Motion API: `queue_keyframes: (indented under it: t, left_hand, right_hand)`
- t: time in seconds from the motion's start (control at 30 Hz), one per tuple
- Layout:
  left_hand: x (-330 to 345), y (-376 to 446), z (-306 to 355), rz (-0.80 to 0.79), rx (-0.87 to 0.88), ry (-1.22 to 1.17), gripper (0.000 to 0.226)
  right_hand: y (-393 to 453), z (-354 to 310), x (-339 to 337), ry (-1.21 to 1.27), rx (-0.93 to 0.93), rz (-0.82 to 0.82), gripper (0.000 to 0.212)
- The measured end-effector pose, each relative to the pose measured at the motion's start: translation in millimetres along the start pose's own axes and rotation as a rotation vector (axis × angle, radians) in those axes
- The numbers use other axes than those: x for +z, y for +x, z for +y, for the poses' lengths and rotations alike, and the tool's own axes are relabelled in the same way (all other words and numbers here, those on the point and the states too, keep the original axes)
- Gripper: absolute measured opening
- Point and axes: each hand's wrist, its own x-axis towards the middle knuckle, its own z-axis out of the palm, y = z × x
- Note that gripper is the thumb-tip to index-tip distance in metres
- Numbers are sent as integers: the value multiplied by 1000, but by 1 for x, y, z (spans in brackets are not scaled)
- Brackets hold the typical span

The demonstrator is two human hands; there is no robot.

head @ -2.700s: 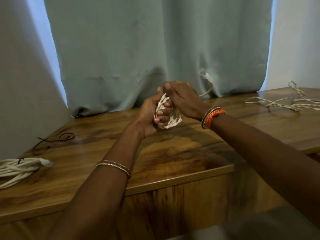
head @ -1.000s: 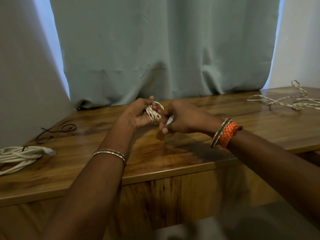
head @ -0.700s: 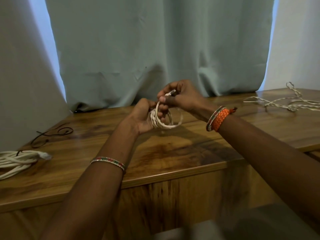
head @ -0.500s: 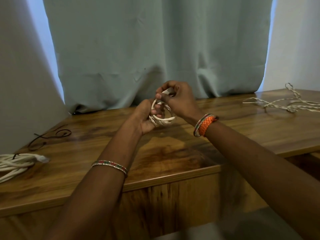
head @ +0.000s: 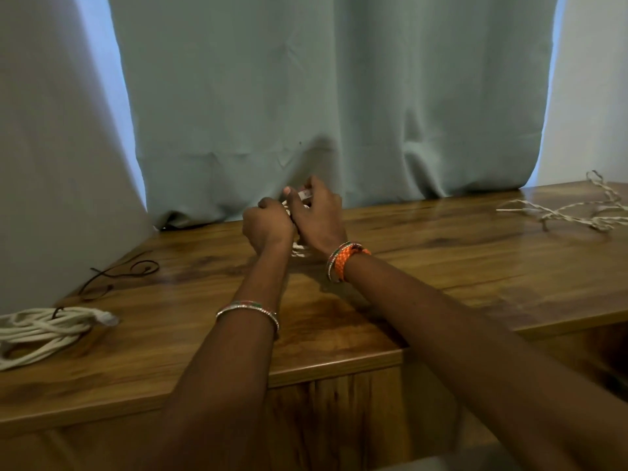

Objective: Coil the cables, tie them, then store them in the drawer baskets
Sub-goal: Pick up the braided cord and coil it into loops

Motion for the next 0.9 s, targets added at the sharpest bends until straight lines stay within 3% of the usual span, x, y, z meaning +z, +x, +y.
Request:
queue_keyframes:
  t: [0.1, 0.27, 0.4, 0.57, 0.67, 0.77, 0.9]
  left_hand:
    - [-1, 14, -8, 120, 28, 59, 37]
    - [-3, 52, -26, -41, -285, -276, 25]
    - [-1, 43, -22, -43, -257, -232, 24]
    - [-2, 27, -20, -59, -181, -122, 31]
    - [-2, 19, -21, -45, -63, 53, 36]
    - [-2, 10, -18, -62, 64, 190, 39]
    - [5, 16, -17, -240, 140, 224, 47]
  right_hand:
    - [7, 1, 17, 135, 95, -20, 23]
    - [12, 12, 16, 750, 535, -355, 14]
    - [8, 6, 19, 858, 592, -294, 16]
    - [7, 7, 13, 746, 489, -220, 22]
    - [5, 7, 11, 535, 384, -241, 19]
    - [8, 12, 15, 340, 325, -169, 30]
    - [12, 16, 11, 151, 242, -22, 31]
